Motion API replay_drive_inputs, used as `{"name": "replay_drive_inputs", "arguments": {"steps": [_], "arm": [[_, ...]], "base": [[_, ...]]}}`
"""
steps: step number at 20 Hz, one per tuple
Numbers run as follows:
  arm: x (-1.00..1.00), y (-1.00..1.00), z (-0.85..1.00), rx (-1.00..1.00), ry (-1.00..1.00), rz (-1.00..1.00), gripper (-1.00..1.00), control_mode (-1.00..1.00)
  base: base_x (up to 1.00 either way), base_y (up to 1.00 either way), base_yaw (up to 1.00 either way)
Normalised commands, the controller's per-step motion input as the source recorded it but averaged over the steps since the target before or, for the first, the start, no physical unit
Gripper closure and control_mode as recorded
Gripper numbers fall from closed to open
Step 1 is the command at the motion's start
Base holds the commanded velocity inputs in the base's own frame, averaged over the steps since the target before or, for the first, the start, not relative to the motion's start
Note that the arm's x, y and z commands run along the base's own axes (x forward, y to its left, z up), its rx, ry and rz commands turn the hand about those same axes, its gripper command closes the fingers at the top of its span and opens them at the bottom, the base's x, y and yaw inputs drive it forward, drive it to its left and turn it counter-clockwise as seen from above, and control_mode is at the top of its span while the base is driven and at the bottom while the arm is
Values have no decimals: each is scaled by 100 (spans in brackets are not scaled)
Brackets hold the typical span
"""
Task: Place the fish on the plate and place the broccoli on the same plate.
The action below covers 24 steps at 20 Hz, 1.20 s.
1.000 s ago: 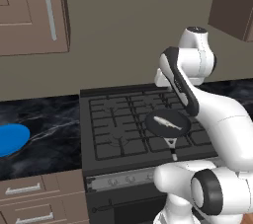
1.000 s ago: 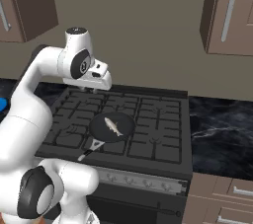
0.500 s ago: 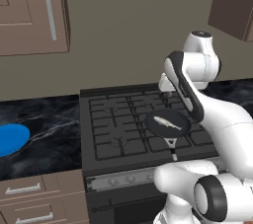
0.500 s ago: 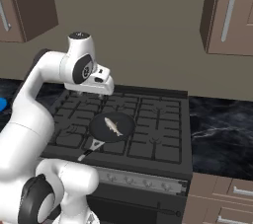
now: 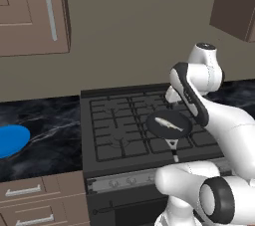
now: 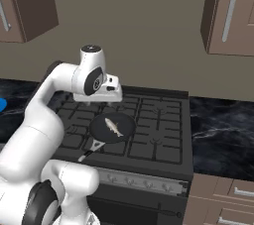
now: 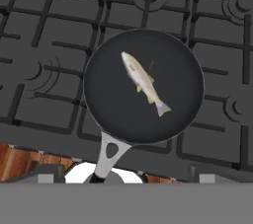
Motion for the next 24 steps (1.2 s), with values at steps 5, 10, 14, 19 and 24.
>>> {"name": "replay_drive_inputs", "arguments": {"steps": [5,10,14,19,24], "arm": [[46,-1,-34,-6,0,17,-100,-100],[51,0,-34,-6,3,15,-100,-100],[37,-1,-34,0,6,14,-100,-100],[32,1,-37,0,13,3,-100,-100],[31,2,-37,0,14,0,-100,-100]], "base": [[0,0,0],[0,0,0],[0,0,0],[0,0,0],[0,0,0]]}}
